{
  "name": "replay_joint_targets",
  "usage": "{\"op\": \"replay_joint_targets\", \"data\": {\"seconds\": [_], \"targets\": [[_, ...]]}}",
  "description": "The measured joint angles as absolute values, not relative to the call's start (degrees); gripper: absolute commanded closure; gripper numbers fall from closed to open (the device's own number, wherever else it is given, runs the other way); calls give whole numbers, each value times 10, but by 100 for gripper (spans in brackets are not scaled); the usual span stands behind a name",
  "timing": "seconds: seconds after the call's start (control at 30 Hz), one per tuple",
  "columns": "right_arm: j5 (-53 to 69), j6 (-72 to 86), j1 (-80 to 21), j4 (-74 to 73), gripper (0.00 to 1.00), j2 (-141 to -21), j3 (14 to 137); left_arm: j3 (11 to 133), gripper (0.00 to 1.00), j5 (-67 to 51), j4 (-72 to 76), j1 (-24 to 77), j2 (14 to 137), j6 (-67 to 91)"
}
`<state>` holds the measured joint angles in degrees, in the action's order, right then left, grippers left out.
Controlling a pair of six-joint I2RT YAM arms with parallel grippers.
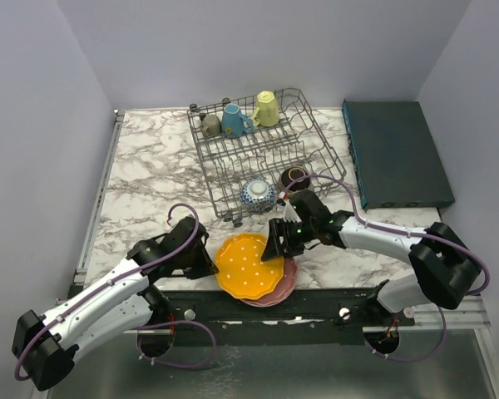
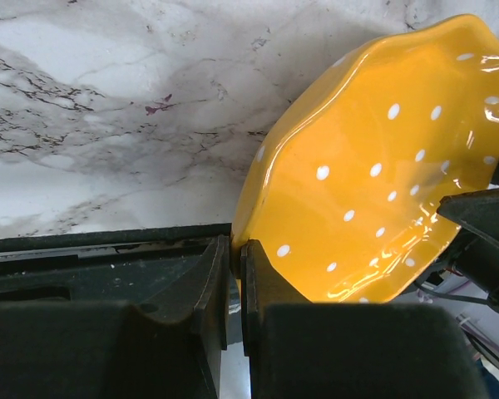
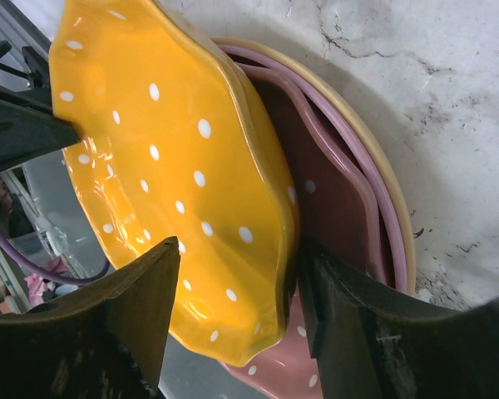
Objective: Load the mixed dishes into the dish rack
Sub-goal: Pick up the plate at the center of the board.
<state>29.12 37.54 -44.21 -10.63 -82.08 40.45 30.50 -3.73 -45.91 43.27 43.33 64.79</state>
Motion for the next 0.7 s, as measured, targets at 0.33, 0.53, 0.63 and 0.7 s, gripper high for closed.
{"op": "replay_joint_targets", "data": {"seconds": [0.33, 0.53, 0.63, 0.7], "targets": [[292, 391, -444, -75, 42, -824, 396, 291, 100, -39, -444, 432, 442, 656], [302, 415, -444, -34, 47, -820, 371, 280, 100, -39, -429, 432, 451, 660], [307, 427, -444, -12, 51, -820, 360, 276, 100, -39, -425, 432, 453, 661], [308, 435, -442, -2, 52, -820, 354, 276, 100, -38, -425, 432, 453, 661]]}}
